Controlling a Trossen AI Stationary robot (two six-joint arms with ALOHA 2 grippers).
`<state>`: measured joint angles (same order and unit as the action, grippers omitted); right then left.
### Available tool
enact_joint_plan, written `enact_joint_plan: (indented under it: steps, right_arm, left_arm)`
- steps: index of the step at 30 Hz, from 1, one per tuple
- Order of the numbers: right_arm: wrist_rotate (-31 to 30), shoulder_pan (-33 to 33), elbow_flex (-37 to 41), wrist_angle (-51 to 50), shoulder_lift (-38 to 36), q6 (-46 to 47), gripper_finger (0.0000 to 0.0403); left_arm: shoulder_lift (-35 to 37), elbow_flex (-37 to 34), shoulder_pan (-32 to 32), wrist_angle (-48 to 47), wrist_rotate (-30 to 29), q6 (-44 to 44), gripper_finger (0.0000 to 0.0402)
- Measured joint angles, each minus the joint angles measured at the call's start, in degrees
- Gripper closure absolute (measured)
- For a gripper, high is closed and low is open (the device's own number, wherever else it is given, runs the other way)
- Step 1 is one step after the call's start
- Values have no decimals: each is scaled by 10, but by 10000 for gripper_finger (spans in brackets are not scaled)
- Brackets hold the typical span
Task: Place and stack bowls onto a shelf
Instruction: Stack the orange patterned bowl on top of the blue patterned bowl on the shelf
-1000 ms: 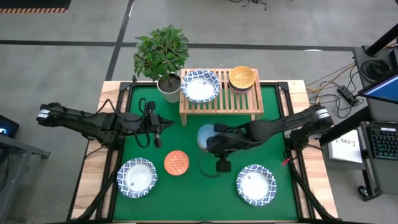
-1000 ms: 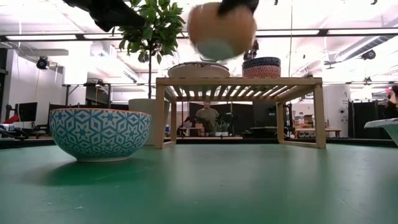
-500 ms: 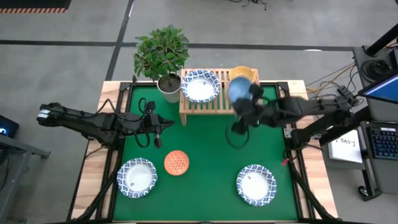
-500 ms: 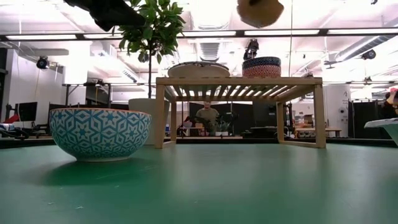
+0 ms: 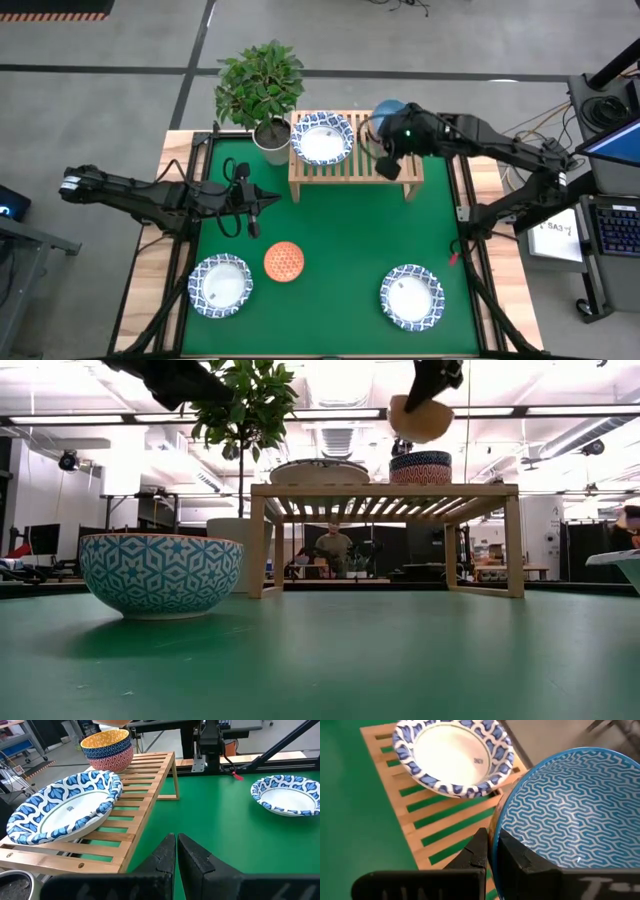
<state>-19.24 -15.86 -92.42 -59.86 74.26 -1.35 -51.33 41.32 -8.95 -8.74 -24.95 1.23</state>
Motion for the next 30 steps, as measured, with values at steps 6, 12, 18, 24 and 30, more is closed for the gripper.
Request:
enact_joint_plan:
  steps: [6, 12, 18, 24, 30]
  right_arm:
    - [46, -59, 0, -4, 1, -12, 390]
    - [68, -79, -1, -24, 5, -14, 390]
    - [76, -78, -1, -26, 25, -25, 390]
    - [72, -79, -1, -28, 45, -34, 390]
    - [73, -80, -1, -34, 50, -38, 390]
  left_arm:
    - [0, -5, 1, 0, 0, 12, 402]
    - [0, -5, 1, 2, 0, 12, 402]
    - [0, -5, 0, 2, 0, 12, 402]
    - [0, -5, 0, 2, 0, 12, 402]
    - [0, -5, 0, 2, 0, 12, 402]
